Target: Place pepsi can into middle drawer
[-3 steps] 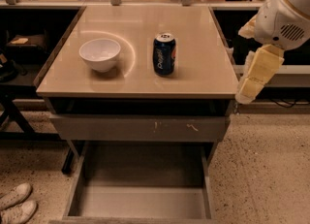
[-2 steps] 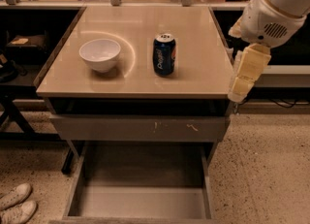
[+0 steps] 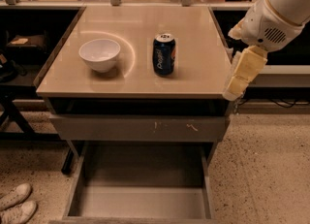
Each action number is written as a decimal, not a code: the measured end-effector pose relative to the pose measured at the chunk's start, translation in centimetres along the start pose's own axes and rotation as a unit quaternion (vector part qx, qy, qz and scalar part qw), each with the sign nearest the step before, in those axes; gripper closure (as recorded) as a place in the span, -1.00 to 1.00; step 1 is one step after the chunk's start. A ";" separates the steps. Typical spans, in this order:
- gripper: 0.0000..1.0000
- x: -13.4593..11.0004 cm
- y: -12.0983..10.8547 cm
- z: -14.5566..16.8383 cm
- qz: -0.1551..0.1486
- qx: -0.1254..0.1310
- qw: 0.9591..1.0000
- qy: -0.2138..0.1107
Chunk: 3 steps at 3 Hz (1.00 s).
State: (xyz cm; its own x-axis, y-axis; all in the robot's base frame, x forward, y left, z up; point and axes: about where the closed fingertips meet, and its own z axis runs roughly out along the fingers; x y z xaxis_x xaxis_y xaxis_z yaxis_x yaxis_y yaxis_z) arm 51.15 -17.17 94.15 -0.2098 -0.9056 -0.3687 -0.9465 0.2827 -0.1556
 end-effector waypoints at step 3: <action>-1.00 -4.4 -8.9 5.6 0.128 -0.015 0.951 -0.283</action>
Offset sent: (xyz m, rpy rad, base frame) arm 0.1247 0.0269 -0.0119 0.7456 -0.0690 -0.1534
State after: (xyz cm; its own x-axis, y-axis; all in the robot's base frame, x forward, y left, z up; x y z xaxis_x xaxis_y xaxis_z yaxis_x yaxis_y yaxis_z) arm 61.87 -13.97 92.03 -0.2765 -0.4918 -0.8257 -0.8910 0.4530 0.0285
